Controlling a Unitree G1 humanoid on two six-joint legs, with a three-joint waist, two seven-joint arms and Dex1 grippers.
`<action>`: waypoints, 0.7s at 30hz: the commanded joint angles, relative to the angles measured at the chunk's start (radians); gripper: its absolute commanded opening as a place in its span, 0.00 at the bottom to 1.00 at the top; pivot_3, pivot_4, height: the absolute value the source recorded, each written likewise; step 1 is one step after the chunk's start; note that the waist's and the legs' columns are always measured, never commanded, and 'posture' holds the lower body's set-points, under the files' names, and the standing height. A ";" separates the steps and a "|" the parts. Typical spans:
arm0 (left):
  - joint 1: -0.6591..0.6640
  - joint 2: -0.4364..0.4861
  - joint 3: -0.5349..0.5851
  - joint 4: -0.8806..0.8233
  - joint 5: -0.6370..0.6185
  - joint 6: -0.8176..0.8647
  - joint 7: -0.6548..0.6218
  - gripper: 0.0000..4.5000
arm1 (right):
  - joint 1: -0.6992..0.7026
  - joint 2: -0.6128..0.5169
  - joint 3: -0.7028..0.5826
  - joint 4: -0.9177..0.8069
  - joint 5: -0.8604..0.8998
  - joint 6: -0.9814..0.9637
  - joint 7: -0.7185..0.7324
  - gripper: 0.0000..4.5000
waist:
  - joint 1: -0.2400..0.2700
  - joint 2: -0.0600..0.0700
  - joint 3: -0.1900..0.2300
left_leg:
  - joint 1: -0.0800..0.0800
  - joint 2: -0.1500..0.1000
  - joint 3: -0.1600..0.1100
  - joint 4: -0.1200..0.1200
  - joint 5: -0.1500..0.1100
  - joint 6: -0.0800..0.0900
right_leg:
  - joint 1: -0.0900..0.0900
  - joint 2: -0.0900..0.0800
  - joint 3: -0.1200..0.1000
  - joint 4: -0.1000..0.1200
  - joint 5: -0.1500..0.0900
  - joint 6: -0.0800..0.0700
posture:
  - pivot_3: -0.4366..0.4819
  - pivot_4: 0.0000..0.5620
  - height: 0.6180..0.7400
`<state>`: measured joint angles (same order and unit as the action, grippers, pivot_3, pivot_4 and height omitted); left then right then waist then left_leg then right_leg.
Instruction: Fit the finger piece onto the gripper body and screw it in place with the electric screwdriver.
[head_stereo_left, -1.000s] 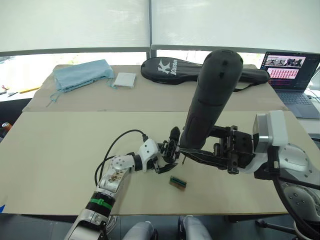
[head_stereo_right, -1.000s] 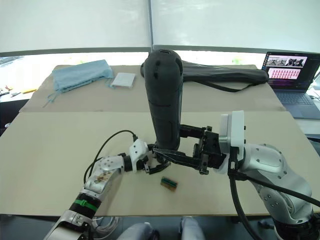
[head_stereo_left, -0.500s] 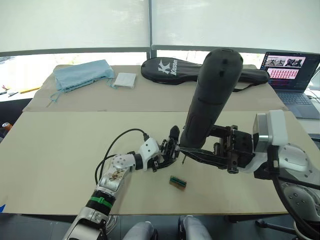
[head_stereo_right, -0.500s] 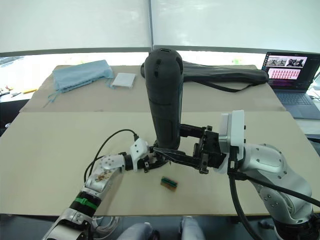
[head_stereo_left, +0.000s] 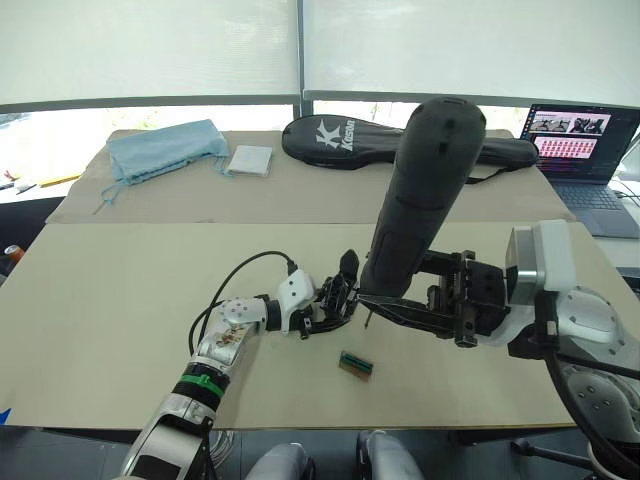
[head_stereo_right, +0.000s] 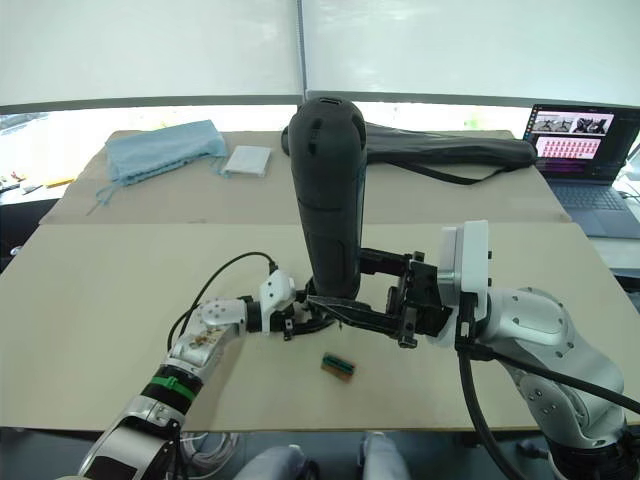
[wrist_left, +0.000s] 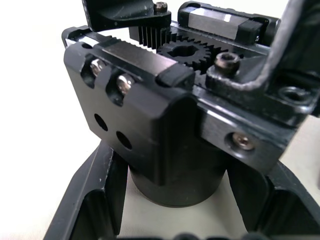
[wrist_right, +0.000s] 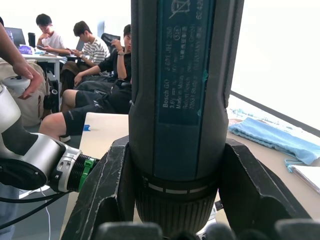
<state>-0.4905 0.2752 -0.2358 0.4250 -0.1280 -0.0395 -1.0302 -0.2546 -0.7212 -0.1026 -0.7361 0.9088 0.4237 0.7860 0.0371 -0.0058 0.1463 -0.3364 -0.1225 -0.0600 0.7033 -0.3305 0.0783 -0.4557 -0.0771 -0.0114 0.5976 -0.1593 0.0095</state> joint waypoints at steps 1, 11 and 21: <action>0.023 0.015 0.007 0.021 0.008 0.024 0.011 0.84 | -0.015 -0.010 -0.034 -0.031 0.033 0.000 0.003 0.42 | 0.000 0.000 0.000 | 0.000 0.000 0.000 0.000 0.000 0.000 | 0.000 0.000 0.000 0.000 0.000 0.000 | 0.48 0.27 1.00; 0.112 0.054 0.028 -0.094 0.001 0.024 0.040 0.99 | -0.008 -0.010 -0.035 -0.029 0.033 -0.006 0.009 0.42 | -0.022 0.000 0.000 | 0.000 0.001 0.000 -0.001 0.000 0.000 | -0.001 0.000 0.001 0.000 0.000 0.000 | 0.48 0.27 1.00; 0.132 0.039 -0.002 -0.147 0.005 0.063 0.053 0.99 | -0.013 -0.008 -0.030 -0.022 0.030 -0.006 0.016 0.42 | -0.023 0.000 0.000 | 0.000 0.001 0.000 -0.001 0.000 0.000 | 0.000 0.000 0.000 0.000 0.000 0.000 | 0.48 0.27 1.00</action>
<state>-0.3740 0.3200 -0.2147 0.2684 -0.1390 0.0027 -0.9833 -0.2539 -0.7268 -0.1025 -0.7358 0.9174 0.4237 0.8013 0.0144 -0.0057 0.1462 -0.3364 -0.1220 -0.0601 0.7025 -0.3305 0.0783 -0.4562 -0.0768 -0.0110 0.5973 -0.1593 0.0094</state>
